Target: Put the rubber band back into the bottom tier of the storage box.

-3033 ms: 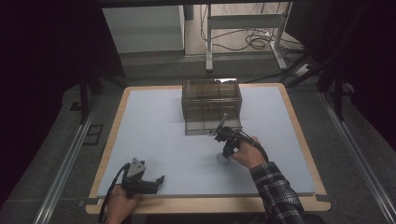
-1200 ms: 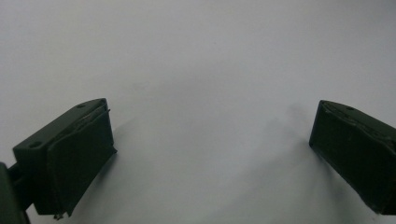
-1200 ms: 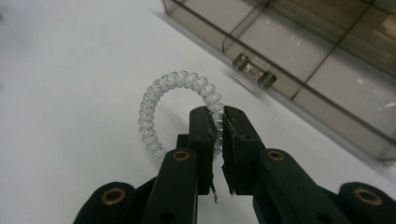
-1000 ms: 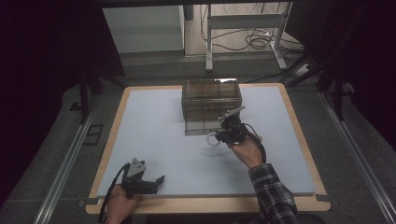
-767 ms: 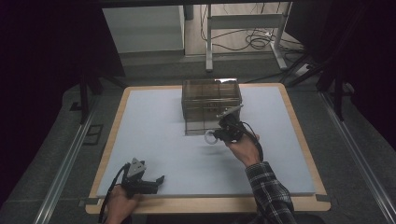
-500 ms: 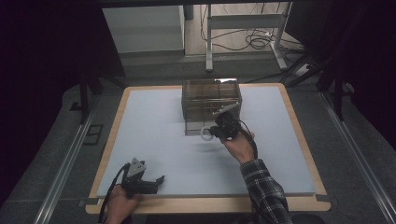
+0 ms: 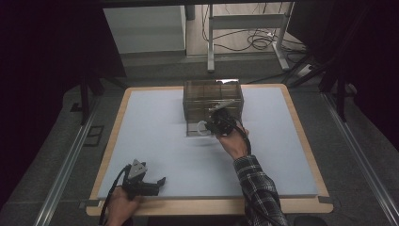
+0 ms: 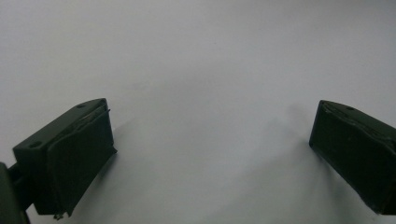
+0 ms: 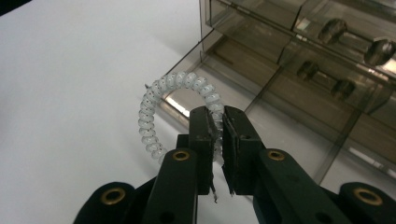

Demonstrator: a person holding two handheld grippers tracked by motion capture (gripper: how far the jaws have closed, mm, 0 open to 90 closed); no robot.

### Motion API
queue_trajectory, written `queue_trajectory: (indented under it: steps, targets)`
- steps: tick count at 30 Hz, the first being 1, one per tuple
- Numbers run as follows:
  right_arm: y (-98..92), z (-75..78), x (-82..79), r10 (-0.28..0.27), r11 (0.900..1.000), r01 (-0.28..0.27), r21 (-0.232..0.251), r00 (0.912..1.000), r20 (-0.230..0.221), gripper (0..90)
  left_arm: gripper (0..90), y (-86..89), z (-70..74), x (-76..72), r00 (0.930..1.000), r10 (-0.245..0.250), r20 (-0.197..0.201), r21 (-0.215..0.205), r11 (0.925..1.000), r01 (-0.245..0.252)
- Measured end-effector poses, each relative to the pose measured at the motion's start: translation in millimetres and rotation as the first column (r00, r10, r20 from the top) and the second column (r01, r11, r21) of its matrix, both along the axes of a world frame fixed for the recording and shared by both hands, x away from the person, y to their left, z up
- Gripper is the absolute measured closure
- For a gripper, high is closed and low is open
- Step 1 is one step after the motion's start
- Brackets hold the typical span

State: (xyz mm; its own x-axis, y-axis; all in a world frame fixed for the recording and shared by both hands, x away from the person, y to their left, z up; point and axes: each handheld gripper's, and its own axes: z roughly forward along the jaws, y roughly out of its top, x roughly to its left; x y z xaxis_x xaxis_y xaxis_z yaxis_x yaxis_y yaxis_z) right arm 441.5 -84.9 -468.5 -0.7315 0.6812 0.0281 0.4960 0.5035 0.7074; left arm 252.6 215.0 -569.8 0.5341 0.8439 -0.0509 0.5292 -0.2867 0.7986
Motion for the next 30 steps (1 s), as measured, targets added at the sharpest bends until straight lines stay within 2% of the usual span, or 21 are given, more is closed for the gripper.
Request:
queue_trajectory:
  steps: [7, 14, 23, 30]
  targets:
    - [11.1, -6.7, 9.8, -0.01, 1.0, 0.01, 0.001, 0.9999, 0.008, 81.2, 0.0, 0.0, -0.1, 0.0, 1.0, 0.0, 0.0, -0.001, 1.0, 0.0]
    - [19.0, -14.8, 19.9, -0.046, 0.999, 0.046, 0.016, 0.9986, 0.024, 81.1, 0.0, 0.1, 0.0, 0.0, 1.0, 0.0, -0.001, 0.0, 1.0, 0.0]
    - [27.9, -30.1, 29.9, -0.072, 0.997, 0.072, -0.007, 0.9965, 0.043, 81.0, 0.0, -0.1, 0.0, -0.1, 1.0, 0.001, 0.0, -0.002, 1.0, -0.001]
    - [35.3, -41.0, 32.9, -0.066, 0.997, 0.067, -0.04, 0.9975, 0.026, 80.9, 0.0, -0.1, 0.0, -0.1, 1.0, 0.001, 0.0, -0.002, 1.0, -0.001]
